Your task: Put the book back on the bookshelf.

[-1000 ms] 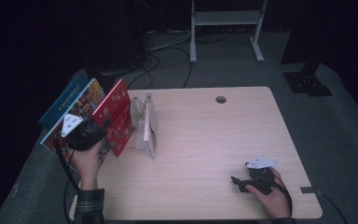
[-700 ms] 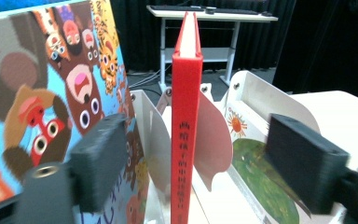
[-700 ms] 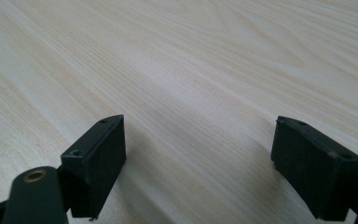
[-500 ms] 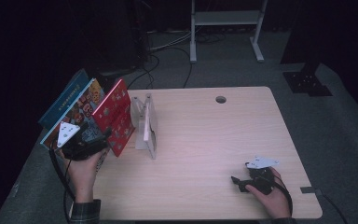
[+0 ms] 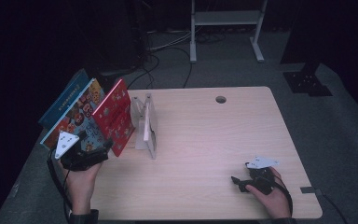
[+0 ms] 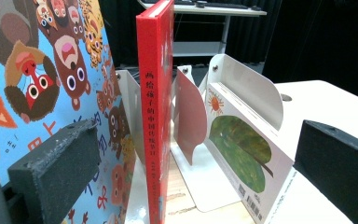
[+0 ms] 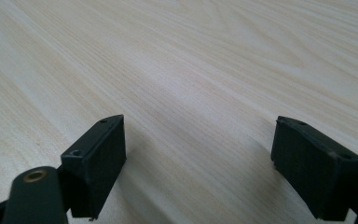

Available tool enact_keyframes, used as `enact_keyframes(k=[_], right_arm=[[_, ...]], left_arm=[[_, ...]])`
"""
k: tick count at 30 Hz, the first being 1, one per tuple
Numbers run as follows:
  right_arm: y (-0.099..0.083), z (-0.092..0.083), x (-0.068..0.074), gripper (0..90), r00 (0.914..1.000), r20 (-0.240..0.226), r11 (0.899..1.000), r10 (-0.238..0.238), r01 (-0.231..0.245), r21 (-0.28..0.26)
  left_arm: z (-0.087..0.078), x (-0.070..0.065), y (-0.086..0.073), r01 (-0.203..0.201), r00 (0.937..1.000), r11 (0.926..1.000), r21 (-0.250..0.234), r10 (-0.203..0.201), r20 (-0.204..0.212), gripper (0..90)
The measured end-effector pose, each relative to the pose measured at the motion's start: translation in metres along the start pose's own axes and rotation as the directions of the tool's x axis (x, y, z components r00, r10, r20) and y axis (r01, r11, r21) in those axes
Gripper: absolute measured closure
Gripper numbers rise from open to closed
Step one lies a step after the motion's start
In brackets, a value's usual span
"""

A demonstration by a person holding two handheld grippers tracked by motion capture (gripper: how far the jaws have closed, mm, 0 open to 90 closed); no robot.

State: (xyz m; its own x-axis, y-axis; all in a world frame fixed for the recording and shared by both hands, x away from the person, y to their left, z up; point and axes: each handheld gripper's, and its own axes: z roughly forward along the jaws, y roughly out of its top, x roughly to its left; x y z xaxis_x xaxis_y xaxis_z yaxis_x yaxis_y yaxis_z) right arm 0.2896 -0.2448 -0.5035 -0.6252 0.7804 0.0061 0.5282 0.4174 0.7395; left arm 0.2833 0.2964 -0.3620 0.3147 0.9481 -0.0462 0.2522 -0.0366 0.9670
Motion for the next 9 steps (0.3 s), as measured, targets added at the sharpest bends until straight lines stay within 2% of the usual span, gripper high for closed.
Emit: enact_keyframes(k=[9], right_arm=[[0.0, 0.0, 0.0, 16.8, 1.0, 0.0, 1.0, 0.0, 0.0, 0.0]], left_arm=[[0.0001, 0.0008, 0.0003, 0.004, 1.0, 1.0, 0.001, -0.004, -0.003, 0.0]])
